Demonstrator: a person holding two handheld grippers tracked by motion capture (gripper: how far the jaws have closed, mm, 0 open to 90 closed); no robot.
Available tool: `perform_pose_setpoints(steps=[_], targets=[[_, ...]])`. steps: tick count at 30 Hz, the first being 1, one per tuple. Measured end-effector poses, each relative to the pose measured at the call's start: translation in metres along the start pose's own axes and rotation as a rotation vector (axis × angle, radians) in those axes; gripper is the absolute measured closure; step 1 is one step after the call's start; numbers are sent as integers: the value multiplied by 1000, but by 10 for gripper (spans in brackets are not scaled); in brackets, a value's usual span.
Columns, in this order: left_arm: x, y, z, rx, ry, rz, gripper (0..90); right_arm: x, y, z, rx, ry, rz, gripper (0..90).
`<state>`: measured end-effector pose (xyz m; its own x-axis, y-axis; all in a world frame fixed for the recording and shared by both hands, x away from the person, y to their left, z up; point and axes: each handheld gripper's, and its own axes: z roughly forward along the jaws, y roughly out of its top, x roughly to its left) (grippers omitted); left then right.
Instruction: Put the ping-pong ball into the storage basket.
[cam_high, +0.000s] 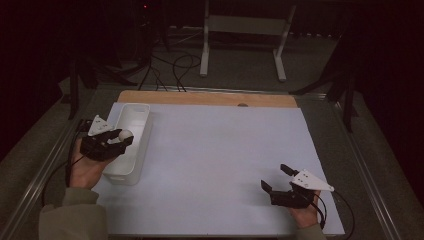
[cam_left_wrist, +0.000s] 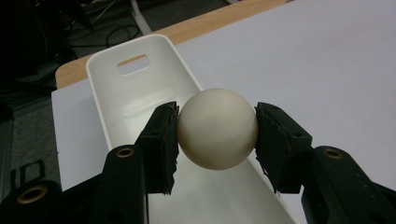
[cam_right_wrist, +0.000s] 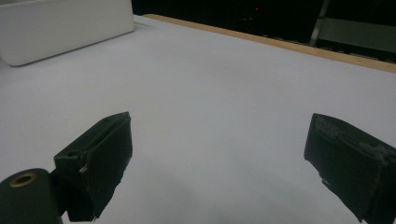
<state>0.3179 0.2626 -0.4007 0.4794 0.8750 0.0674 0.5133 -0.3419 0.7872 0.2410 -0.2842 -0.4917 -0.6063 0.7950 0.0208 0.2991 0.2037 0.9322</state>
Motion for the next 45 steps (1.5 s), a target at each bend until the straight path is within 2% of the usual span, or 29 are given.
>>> perform_pose_setpoints(steps=[22,45], targets=[[3,-19,6,22,4,-27,513,0,0,0,-2,-2,-2,74],[3,-26,9,38,5,-32,513,0,0,0,-2,-3,-2,74]])
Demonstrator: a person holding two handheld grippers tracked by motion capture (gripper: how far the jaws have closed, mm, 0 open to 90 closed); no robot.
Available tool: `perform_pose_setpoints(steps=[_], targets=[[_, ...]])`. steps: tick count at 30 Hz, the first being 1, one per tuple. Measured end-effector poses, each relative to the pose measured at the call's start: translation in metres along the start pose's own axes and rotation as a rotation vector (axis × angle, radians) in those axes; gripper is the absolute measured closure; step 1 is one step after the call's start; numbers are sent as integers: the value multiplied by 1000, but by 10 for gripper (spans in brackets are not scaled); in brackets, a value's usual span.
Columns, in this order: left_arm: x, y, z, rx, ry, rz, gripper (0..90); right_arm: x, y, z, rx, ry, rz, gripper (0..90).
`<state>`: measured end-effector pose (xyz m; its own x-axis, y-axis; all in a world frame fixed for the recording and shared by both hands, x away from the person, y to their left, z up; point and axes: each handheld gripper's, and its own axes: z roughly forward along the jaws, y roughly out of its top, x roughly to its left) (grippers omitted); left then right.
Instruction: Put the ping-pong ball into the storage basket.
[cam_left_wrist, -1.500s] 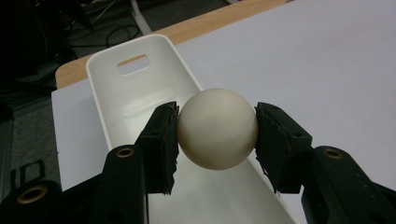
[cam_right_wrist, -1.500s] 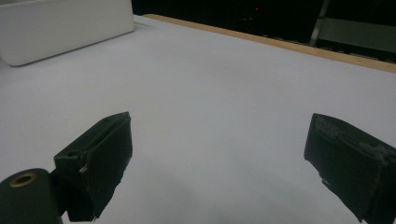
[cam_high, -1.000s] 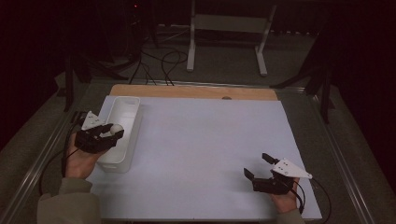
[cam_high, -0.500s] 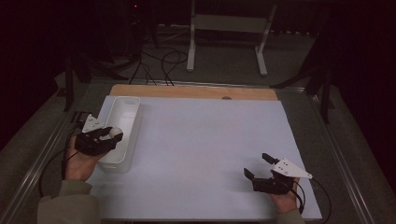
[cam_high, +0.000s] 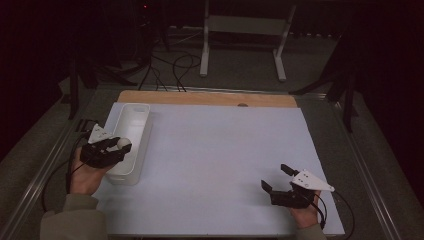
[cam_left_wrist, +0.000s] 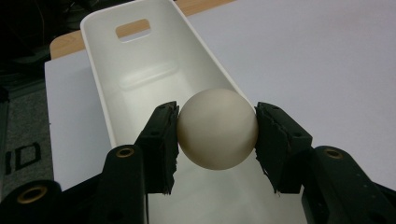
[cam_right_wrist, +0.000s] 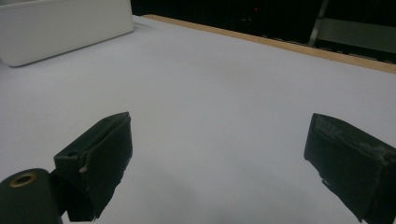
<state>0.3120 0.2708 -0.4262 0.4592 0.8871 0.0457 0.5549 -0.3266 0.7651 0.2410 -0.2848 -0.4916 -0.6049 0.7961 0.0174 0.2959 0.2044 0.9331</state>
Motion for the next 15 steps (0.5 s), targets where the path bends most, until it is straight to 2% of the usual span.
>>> perform_pose_setpoints(steps=[15], targets=[[0,-2,1,7,-3,0,511,0,0,0,2,1,2,74]])
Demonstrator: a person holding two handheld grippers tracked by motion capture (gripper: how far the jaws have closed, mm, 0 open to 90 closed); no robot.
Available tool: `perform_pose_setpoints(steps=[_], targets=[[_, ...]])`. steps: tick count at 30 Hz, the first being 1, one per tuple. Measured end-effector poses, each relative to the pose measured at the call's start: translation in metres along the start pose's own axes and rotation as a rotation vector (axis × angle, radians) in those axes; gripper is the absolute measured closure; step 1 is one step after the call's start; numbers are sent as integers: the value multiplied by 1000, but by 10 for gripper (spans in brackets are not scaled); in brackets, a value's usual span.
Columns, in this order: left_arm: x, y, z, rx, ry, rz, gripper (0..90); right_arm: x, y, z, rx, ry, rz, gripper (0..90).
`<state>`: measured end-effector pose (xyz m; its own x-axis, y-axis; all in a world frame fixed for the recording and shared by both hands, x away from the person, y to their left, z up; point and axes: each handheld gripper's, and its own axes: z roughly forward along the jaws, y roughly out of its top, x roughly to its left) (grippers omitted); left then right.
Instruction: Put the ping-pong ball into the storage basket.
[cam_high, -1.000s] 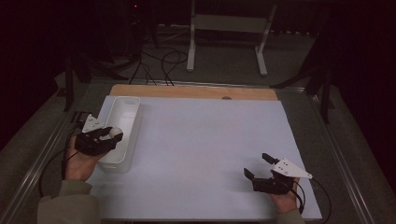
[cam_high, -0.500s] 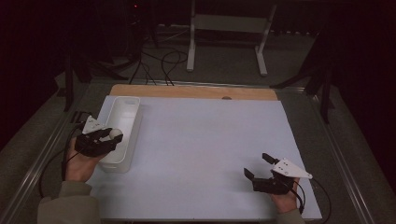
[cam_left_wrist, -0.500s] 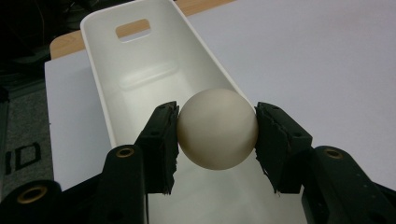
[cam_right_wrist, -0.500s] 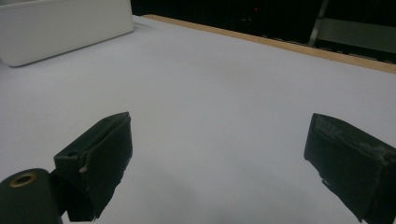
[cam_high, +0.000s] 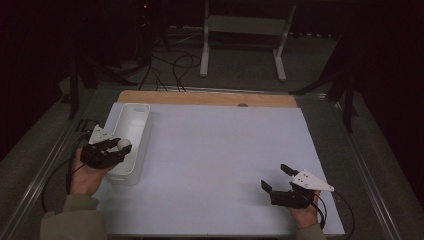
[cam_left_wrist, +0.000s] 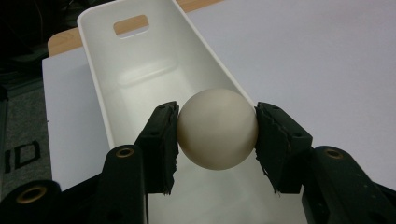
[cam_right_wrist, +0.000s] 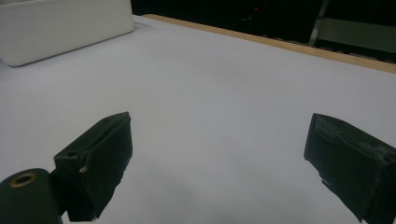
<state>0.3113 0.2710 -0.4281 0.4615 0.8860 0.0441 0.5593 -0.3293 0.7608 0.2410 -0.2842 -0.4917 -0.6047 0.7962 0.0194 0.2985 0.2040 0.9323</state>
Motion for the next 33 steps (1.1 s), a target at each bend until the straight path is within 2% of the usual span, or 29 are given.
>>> perform_pose_setpoints(steps=[2,3,4,5,6,7,8,11,23,33], targets=[[0,0,0,-2,3,-2,505,0,0,0,0,0,0,74],[0,0,0,-2,3,-2,466,0,0,0,0,0,0,74],[3,-1,-2,-28,-5,-32,386,0,0,0,0,-1,0,74],[3,-1,-2,-28,-5,-32,294,0,0,0,-1,-1,0,74],[6,-1,-5,-45,4,-57,213,0,0,0,-1,-1,-1,74],[6,-1,-5,-45,4,-57,148,0,0,0,-1,-1,-1,74],[9,-1,-7,-54,-11,-84,109,0,0,0,1,0,1,74],[10,-2,-8,-45,-15,-84,20,0,0,1,0,1,-2,74],[8,-3,-7,-52,-20,-68,2,0,0,0,0,-1,0,74],[4,-3,-6,-63,-40,-53,1,0,0,0,0,-1,0,74]])
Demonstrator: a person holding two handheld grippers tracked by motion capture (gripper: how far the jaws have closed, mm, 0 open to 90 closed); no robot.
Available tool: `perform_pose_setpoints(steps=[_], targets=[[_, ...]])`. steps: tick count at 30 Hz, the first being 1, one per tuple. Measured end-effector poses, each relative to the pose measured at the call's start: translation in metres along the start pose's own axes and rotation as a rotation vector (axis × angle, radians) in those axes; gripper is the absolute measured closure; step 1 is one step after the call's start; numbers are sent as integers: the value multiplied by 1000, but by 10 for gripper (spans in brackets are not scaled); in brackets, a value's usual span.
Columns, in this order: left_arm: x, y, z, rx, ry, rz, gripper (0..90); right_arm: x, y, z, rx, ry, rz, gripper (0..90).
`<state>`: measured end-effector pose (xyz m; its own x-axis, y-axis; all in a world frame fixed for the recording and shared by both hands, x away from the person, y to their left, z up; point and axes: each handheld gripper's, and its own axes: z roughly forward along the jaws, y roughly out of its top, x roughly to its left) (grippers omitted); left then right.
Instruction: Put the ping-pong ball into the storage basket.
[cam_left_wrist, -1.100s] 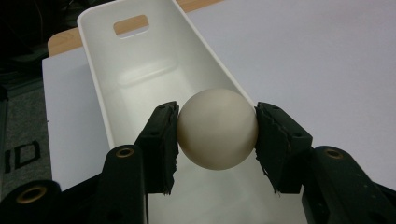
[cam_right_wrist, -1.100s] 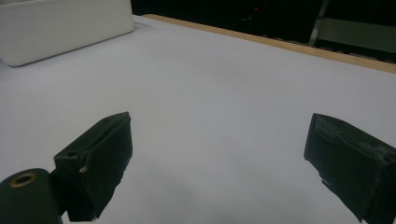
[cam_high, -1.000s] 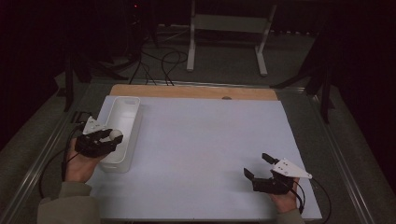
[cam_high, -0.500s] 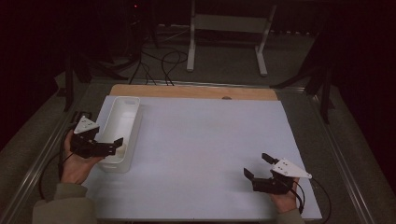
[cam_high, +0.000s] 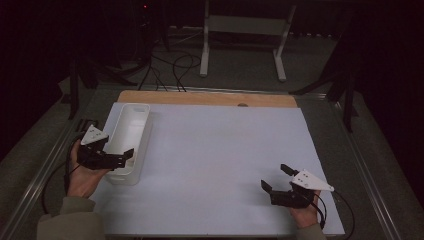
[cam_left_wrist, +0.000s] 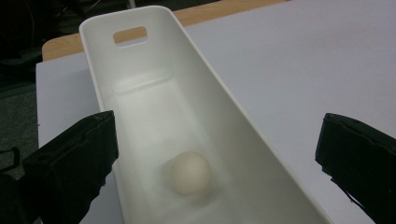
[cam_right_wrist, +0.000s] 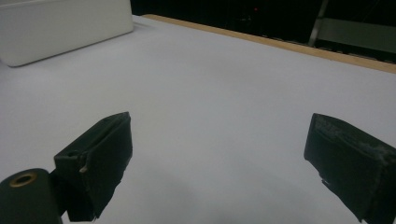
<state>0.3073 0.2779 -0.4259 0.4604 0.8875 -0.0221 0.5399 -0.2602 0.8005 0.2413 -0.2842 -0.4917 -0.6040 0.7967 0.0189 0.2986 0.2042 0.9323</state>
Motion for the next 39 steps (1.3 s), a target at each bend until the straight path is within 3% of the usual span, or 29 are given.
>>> perform_pose_setpoints(steps=[39], targets=[[-22,-5,8,-32,-111,61,0,0,0,0,-4,3,-2,74]])
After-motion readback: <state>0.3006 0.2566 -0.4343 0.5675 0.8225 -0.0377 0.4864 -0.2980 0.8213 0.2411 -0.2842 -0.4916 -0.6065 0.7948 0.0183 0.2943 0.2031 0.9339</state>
